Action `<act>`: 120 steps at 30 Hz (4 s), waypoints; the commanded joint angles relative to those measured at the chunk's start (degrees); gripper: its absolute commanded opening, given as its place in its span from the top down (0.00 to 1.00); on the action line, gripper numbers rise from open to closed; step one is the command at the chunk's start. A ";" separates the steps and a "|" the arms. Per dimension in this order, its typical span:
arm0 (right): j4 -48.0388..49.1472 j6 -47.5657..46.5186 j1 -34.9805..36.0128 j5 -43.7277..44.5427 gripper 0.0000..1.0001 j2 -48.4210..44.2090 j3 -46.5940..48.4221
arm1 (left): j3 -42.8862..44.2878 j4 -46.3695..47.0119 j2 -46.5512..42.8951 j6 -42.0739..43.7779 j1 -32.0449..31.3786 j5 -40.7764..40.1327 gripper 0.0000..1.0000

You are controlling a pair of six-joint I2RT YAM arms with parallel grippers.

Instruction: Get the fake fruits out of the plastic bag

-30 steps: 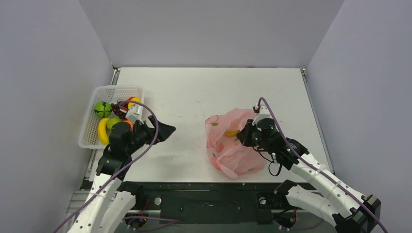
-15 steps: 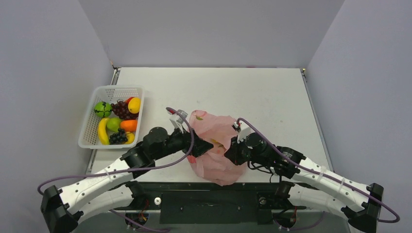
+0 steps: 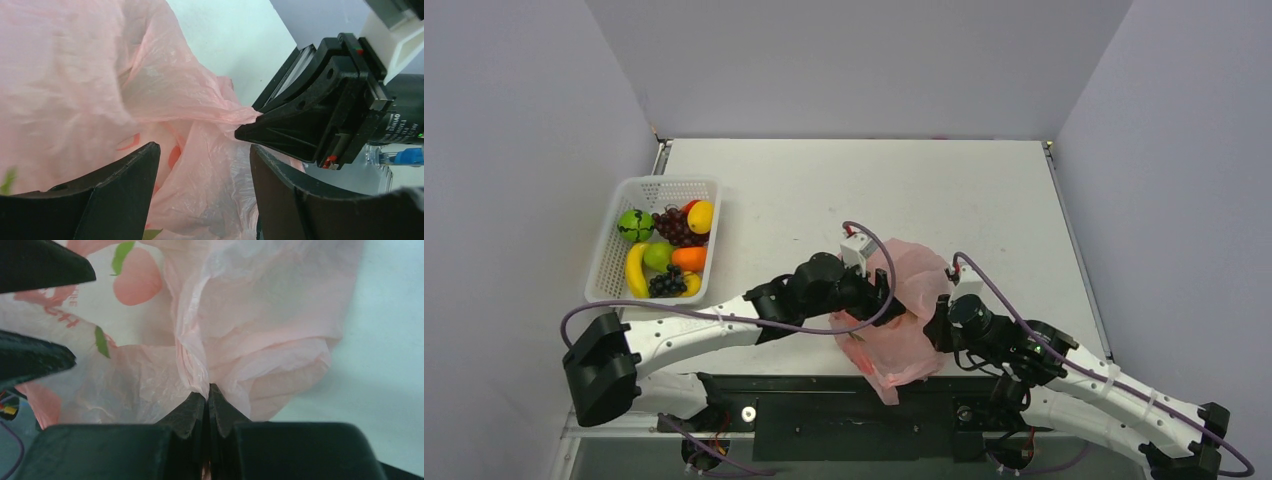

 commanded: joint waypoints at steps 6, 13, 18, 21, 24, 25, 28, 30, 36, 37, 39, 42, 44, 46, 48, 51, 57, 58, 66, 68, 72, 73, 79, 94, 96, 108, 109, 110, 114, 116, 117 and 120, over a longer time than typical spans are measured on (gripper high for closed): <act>-7.27 5.27 0.06 11.03 1.00 -3.67 3.46 | 9.19 -0.36 10.42 2.49 -4.74 -3.67 0.46; -7.29 4.73 0.07 13.69 1.00 -4.41 5.86 | 11.34 -8.53 15.40 2.94 -4.81 -8.51 0.50; -6.57 4.37 0.05 13.88 1.00 -4.00 6.64 | 9.06 -1.61 16.46 1.67 -5.17 -9.99 0.52; -5.79 4.37 0.07 13.50 1.00 -4.45 6.18 | 9.54 0.03 19.20 1.91 -5.17 -12.51 0.53; -5.16 4.32 0.05 13.07 1.00 -4.51 6.24 | 10.10 1.72 21.48 2.63 -5.13 -16.54 0.52; -4.83 4.15 0.06 12.95 1.00 -4.49 6.31 | 10.31 1.82 22.38 2.88 -5.13 -19.56 0.50; -4.35 4.02 0.07 12.80 1.00 -4.40 6.33 | 11.60 3.81 23.43 6.38 -5.12 -24.85 0.43; -4.13 3.83 0.07 12.51 1.00 -4.53 6.18 | 12.26 5.84 23.77 10.02 -5.12 -28.52 0.38; -2.98 3.04 0.06 11.28 1.00 -4.13 5.65 | 14.98 10.22 24.68 17.28 -4.35 -30.99 0.31; -2.75 2.96 0.02 11.10 1.00 -3.99 5.69 | 15.21 10.38 25.00 18.01 -4.11 -31.64 0.30; -2.58 2.64 0.06 10.87 1.00 -3.85 5.72 | 16.05 10.07 25.58 18.24 -3.31 -33.47 0.27; -2.44 2.27 0.06 10.51 1.00 -3.71 5.63 | 16.55 9.55 26.63 17.84 -1.93 -34.43 0.24; -2.42 2.01 0.07 10.53 1.00 -3.72 5.59 | 17.12 8.95 27.84 17.65 -0.61 -33.92 0.23; -2.38 1.87 0.07 10.54 1.00 -3.74 5.48 | 18.22 7.49 29.47 17.37 0.65 -32.93 0.22; -2.36 1.75 0.02 10.67 1.00 -3.67 5.46 | 19.27 6.33 31.11 17.19 1.88 -30.55 0.22; -2.32 1.60 0.02 10.83 1.00 -3.64 5.41 | 20.70 4.72 33.42 16.77 2.77 -29.17 0.22; -2.29 0.95 0.07 11.20 1.00 -3.47 5.37 | 23.10 1.99 39.99 16.94 3.21 -29.29 0.21; -2.29 0.82 0.07 11.27 1.00 -3.40 5.41 | 23.40 1.83 40.55 16.65 3.58 -28.99 0.21; -2.19 0.51 0.02 11.85 1.00 -2.67 5.46 | 23.49 0.31 40.91 16.53 5.05 -22.63 0.46; -2.02 0.49 -0.01 12.11 1.00 -2.27 5.39 | 23.40 -0.18 39.42 16.62 5.07 -20.21 0.55; -1.80 0.36 0.02 12.69 1.00 -1.46 5.58 | 21.91 -1.42 34.99 15.09 4.99 -16.69 0.75; -1.66 0.35 0.00 12.95 1.00 -1.39 5.61 | 21.40 -1.46 33.05 14.56 4.99 -15.97 0.78; -0.28 0.53 -0.04 13.77 1.00 -0.37 4.86 | 18.25 -3.25 25.86 11.42 4.92 -7.82 0.94; 0.87 -0.68 -0.10 17.11 1.00 1.42 7.03 | 7.95 -9.15 4.03 10.43 4.89 17.04 0.98; 0.73 -0.71 -0.20 17.29 1.00 1.44 7.26 | 6.69 -10.80 -0.53 10.52 6.08 16.25 0.98; 0.81 -0.19 -0.19 16.69 1.00 1.59 6.65 | 5.87 -16.21 -31.95 13.42 16.44 -1.08 1.00; 0.84 -0.19 -0.24 16.78 1.00 1.51 6.58 | 6.50 -17.51 -34.53 14.52 16.48 -3.90 1.00; 0.81 -0.17 -0.29 16.83 1.00 1.40 6.53 | 6.80 -20.80 -35.60 16.48 16.49 -9.02 1.00; 0.84 -0.67 -0.35 16.88 1.00 1.34 6.55 | 8.53 -32.24 -39.27 19.98 16.53 -29.48 1.00; 0.84 -0.83 -0.37 17.16 1.00 1.40 6.32 | 8.59 -39.80 -39.17 17.02 16.54 -43.14 1.00; 0.89 -0.95 -0.41 17.28 1.00 1.45 6.31 | 8.24 -42.05 -38.60 15.79 16.53 -46.68 1.00; 0.98 -1.40 -0.45 17.29 1.00 2.15 6.64 | 5.95 -48.55 -37.52 12.77 16.62 -55.62 1.00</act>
